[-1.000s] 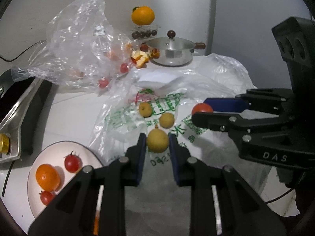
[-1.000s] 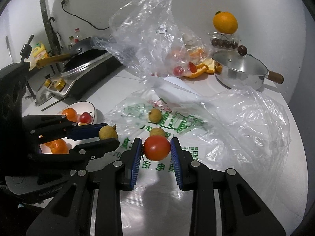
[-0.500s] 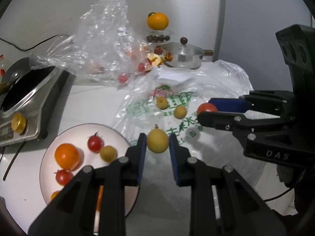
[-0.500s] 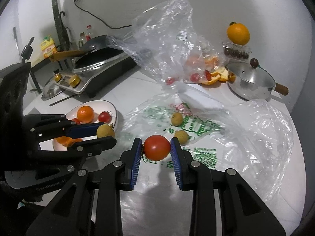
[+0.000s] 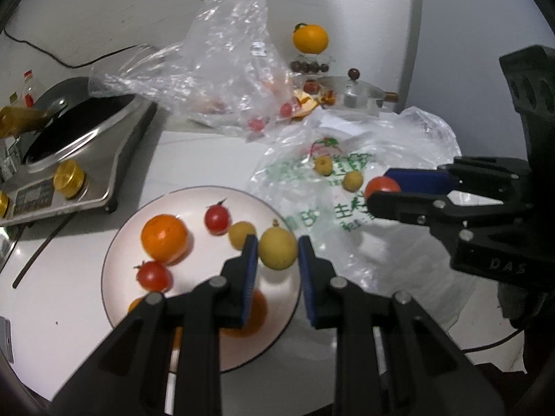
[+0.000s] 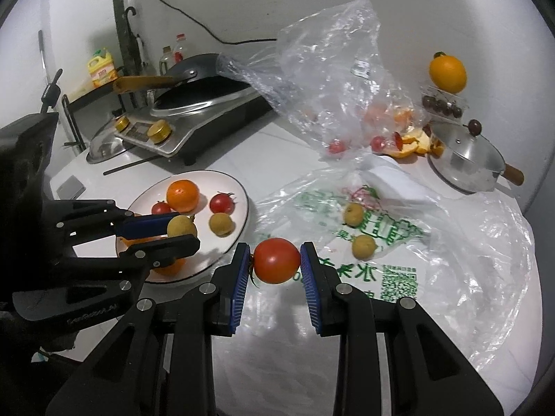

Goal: Organize fruits
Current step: 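Lower the yellow fruit onto the plate with the left gripper while the right gripper carries the tomato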

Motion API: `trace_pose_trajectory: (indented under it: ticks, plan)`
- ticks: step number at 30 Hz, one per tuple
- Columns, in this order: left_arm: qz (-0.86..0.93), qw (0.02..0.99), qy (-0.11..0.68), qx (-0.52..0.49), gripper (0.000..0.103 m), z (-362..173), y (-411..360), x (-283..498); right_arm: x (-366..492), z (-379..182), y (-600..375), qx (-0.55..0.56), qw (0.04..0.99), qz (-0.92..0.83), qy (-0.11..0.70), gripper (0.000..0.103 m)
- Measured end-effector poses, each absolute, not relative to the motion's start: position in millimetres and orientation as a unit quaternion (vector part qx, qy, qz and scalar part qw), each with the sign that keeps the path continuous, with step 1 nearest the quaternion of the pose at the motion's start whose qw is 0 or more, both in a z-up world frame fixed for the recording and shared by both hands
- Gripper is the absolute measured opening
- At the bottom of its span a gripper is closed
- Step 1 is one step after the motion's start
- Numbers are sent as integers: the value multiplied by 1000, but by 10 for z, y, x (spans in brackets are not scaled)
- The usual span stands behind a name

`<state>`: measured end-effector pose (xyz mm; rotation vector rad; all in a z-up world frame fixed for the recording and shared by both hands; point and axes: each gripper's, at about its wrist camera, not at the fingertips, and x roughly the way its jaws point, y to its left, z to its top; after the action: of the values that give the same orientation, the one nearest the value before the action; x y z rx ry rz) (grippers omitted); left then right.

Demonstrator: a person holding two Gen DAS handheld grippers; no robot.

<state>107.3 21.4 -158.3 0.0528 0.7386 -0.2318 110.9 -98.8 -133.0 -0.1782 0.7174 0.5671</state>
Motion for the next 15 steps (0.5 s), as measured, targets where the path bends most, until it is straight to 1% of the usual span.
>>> trace_pose_trajectory:
  ticks: [15]
  plan:
    - [-113,915,387,8,24,-1761,324,1174,1113,-1373,-840,-94,888,276,355,32]
